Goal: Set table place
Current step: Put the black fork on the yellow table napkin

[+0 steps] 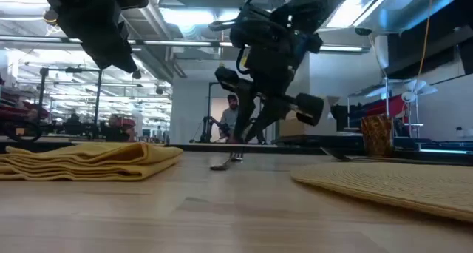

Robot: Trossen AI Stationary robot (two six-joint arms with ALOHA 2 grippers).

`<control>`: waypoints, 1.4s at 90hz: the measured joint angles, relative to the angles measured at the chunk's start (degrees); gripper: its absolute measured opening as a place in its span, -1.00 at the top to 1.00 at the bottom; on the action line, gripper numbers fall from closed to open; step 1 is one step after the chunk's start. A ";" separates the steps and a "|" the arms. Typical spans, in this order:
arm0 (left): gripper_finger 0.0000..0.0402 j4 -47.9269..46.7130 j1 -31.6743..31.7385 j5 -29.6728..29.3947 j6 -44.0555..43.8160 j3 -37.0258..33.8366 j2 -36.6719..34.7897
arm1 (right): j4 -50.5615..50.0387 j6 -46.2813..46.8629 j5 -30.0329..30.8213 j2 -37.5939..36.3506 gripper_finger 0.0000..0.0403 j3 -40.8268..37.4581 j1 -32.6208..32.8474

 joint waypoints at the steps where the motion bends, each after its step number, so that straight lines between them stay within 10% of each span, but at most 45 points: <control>1: 1.00 0.00 0.00 0.00 0.00 0.00 0.00 | -0.71 0.00 0.16 0.00 0.69 0.29 -0.01; 64: 1.00 8.33 -0.74 -2.17 8.00 0.00 0.04 | -28.21 4.61 -2.97 -10.71 1.00 -2.81 3.02; 126: 1.00 11.14 8.20 -2.77 -5.88 0.00 0.20 | 17.01 32.68 2.05 -41.63 1.00 -41.41 3.00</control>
